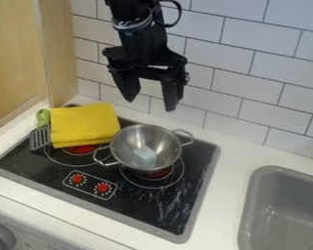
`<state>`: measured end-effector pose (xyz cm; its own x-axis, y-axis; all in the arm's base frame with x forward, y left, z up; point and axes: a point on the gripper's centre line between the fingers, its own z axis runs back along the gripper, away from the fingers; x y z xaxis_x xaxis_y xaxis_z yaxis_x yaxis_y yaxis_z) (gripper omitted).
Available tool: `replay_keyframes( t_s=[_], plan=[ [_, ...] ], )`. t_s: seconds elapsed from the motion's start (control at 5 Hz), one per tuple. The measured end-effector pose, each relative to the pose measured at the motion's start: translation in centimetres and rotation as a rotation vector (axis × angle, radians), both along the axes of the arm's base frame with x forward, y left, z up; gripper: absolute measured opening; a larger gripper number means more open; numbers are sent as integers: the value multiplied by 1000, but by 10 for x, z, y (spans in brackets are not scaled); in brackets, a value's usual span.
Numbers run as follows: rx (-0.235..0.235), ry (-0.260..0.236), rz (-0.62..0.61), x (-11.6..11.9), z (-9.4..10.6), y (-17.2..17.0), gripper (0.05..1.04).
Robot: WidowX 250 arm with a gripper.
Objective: Move the yellow cloth to the bottom middle part of the stove
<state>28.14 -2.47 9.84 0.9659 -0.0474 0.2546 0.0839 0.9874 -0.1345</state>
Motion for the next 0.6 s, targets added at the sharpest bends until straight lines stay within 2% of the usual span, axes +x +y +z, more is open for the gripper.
replay_keyframes(
  t_s=[0.4, 0.6],
  plan=[
    [-3, 84, 19, -3, -19, 3, 999],
    [-21, 84, 98, 18, -13, 22, 999]
  ],
)
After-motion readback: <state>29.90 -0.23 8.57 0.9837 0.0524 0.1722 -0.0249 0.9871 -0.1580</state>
